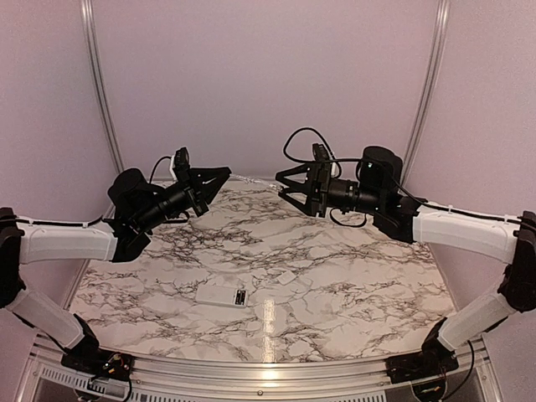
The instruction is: Unload the batteries from the remote control
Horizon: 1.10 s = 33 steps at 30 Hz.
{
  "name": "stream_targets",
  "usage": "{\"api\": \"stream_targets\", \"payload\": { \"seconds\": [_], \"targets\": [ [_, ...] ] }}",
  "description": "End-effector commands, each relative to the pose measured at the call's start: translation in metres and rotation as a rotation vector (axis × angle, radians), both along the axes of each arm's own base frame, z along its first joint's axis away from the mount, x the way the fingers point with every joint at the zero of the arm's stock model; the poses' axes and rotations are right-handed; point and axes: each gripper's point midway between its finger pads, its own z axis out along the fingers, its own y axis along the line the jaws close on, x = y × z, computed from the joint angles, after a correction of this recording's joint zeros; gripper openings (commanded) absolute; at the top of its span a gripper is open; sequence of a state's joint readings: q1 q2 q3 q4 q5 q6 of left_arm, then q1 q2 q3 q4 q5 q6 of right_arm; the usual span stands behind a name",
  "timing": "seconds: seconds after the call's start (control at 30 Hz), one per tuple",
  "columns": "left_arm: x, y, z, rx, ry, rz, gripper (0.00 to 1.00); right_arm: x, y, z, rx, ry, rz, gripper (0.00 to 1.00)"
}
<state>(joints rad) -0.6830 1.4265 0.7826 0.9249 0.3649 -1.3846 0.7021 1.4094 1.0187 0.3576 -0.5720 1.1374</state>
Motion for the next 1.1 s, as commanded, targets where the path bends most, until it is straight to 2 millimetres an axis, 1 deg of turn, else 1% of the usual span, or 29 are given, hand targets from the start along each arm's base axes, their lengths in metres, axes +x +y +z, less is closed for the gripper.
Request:
{"api": "stream_targets", "payload": {
  "seconds": [0.0, 0.1, 0.33, 0.47, 0.63, 0.83, 1.07],
  "targets": [
    [0.003, -0.005, 0.003, -0.017, -0.024, -0.004, 0.00, -0.001, 0.005, 0.032, 0.073, -0.027, 0.046, 0.58],
    [0.005, -0.010, 0.002, -0.015, -0.028, -0.015, 0.00, -0.001, 0.007, 0.031, 0.080, -0.018, 0.056, 0.54],
    [0.010, -0.016, -0.001, -0.013, -0.034, -0.027, 0.00, -0.002, 0.012, 0.028, 0.092, 0.012, 0.087, 0.51],
    [0.011, -0.017, -0.002, -0.015, -0.034, -0.026, 0.00, -0.002, 0.014, 0.024, 0.093, 0.028, 0.100, 0.47],
    [0.012, -0.018, -0.005, -0.013, -0.031, -0.028, 0.00, -0.002, 0.016, 0.024, 0.100, 0.032, 0.109, 0.42],
    [0.013, -0.019, -0.007, -0.015, -0.030, -0.029, 0.00, -0.002, 0.017, 0.019, 0.096, 0.047, 0.114, 0.39],
    [0.012, -0.018, -0.014, 0.001, -0.022, -0.025, 0.00, -0.001, 0.019, 0.014, 0.088, 0.057, 0.119, 0.32]
  ]
}}
